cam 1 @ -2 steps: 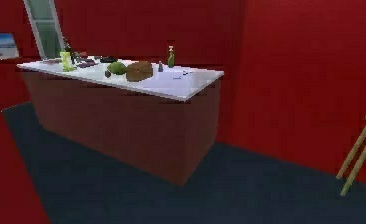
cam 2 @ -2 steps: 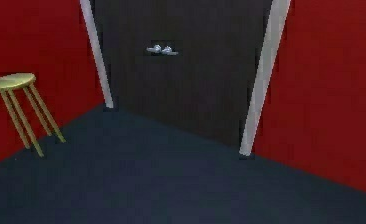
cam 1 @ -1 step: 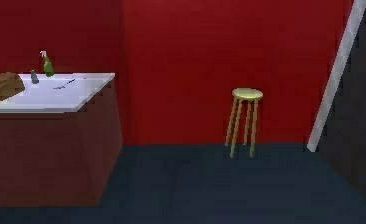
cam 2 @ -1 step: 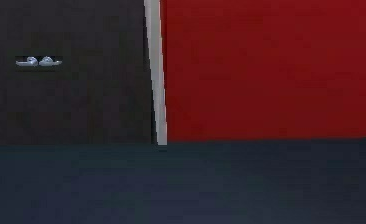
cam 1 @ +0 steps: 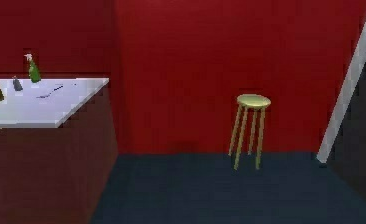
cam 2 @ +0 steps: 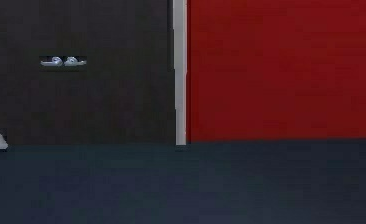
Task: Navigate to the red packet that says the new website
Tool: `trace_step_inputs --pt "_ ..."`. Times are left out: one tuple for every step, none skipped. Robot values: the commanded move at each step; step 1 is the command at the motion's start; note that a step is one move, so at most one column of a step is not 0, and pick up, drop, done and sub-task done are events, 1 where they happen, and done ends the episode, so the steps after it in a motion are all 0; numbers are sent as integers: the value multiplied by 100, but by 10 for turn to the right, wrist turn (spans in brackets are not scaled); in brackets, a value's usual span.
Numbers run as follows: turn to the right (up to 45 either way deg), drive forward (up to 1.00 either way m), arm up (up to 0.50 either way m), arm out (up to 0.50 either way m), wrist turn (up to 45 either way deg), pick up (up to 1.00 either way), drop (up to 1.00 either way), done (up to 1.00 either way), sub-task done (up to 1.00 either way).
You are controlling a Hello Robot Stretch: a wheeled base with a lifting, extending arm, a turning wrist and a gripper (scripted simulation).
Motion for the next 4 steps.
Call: trace_step_inputs --pt "450 0 0 0 0 0 0 0 0" --pt "390 0 0 0 0 0 0 0 0" --pt "0 10 0 0 0 0 0 0 0" --pt "-450 0 0 0 0 0 0 0 0"
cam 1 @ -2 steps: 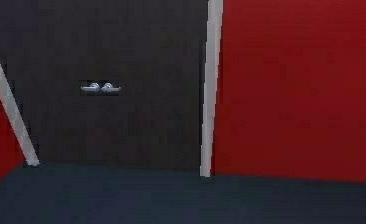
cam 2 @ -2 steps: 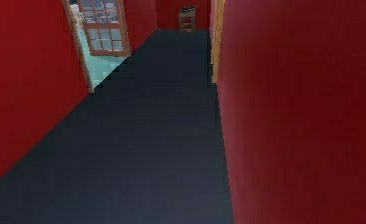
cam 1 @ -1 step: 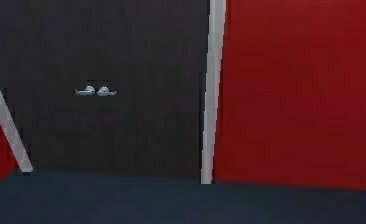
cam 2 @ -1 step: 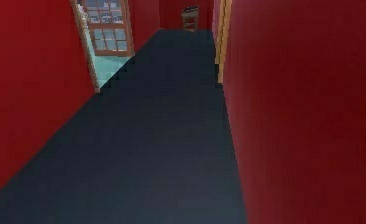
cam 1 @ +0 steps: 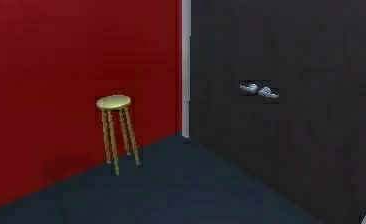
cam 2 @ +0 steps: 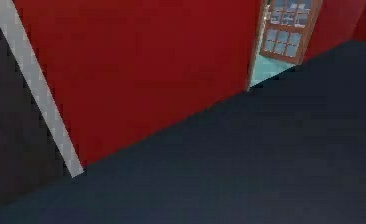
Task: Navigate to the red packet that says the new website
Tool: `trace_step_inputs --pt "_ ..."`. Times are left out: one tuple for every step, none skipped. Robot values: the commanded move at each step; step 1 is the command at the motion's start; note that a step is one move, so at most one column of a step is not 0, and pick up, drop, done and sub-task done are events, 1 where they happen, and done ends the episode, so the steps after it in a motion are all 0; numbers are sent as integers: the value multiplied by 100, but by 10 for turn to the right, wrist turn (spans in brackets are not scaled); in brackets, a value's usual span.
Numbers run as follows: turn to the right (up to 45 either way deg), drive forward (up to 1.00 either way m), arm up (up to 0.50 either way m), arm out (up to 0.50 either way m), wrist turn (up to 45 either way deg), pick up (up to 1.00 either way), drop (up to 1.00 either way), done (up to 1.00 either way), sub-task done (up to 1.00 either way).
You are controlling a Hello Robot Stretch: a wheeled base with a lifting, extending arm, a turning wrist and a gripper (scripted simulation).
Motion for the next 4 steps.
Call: trace_step_inputs --pt "-330 0 0 0 0 0 0 0 0" --pt "0 15 0 0 0 0 0 0 0" --pt "-360 0 0 0 0 0 0 0 0" --pt "0 50 0 0 0 0 0 0 0"
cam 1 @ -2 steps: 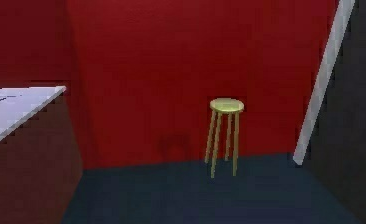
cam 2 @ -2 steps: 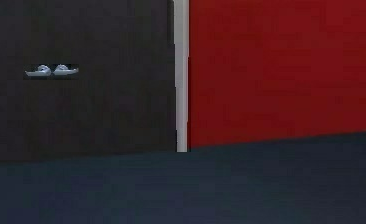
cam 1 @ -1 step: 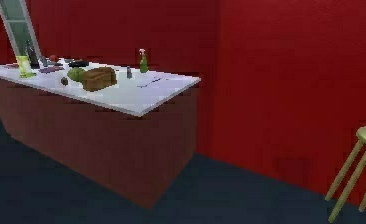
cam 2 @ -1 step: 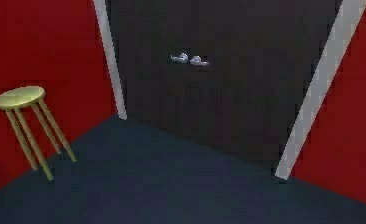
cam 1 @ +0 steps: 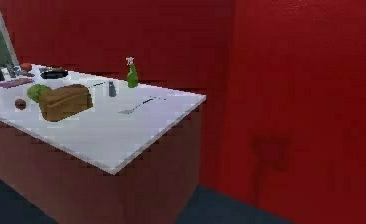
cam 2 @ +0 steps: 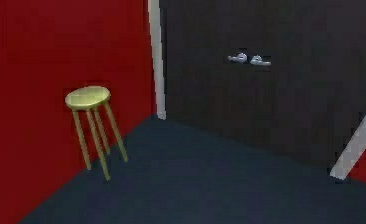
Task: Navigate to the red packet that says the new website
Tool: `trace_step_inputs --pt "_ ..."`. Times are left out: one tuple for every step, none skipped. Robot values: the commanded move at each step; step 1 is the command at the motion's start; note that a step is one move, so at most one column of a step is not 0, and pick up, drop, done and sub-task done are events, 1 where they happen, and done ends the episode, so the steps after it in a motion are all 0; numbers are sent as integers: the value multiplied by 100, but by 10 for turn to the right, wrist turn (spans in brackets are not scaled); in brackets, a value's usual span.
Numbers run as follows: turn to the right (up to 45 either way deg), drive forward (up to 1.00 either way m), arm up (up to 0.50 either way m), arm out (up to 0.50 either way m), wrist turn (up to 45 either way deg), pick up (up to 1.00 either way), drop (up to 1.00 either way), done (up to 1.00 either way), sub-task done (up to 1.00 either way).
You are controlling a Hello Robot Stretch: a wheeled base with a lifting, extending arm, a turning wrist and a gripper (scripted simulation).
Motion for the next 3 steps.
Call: trace_step_inputs --pt "-450 0 0 0 0 0 0 0 0" --pt "-180 0 0 0 0 0 0 0 0" --pt "0 100 0 0 0 0 0 0 0"
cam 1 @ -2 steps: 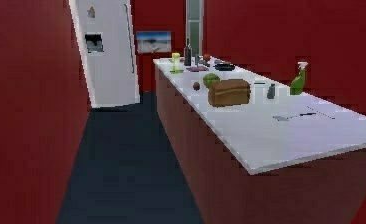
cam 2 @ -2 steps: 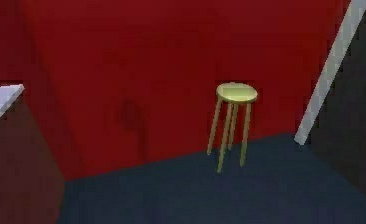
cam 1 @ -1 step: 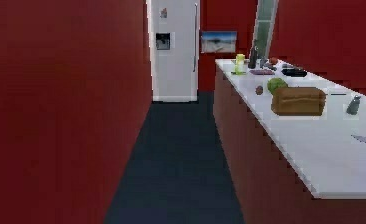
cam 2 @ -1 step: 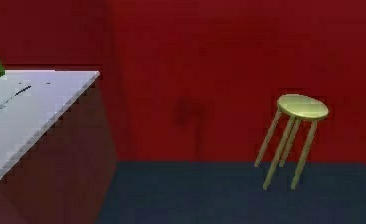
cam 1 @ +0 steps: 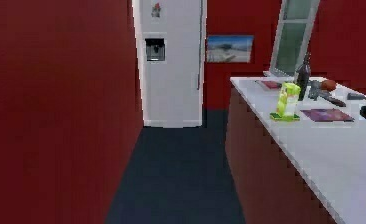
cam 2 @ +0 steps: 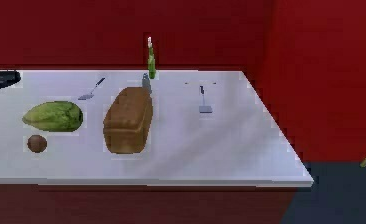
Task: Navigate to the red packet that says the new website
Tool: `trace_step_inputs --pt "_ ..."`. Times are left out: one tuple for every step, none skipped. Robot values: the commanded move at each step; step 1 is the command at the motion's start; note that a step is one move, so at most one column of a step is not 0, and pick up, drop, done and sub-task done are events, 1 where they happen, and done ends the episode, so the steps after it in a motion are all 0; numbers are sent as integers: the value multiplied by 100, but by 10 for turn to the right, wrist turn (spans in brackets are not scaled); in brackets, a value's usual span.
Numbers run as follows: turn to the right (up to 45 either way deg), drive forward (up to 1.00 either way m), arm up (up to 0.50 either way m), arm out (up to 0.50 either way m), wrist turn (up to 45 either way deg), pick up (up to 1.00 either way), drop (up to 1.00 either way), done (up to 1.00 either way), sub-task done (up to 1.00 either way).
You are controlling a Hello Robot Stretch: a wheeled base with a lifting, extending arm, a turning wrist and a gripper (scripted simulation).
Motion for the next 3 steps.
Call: trace_step_inputs --pt "-90 0 0 0 0 0 0 0 0" --pt "0 35 0 0 0 0 0 0 0" --pt "450 0 0 0 0 0 0 0 0"
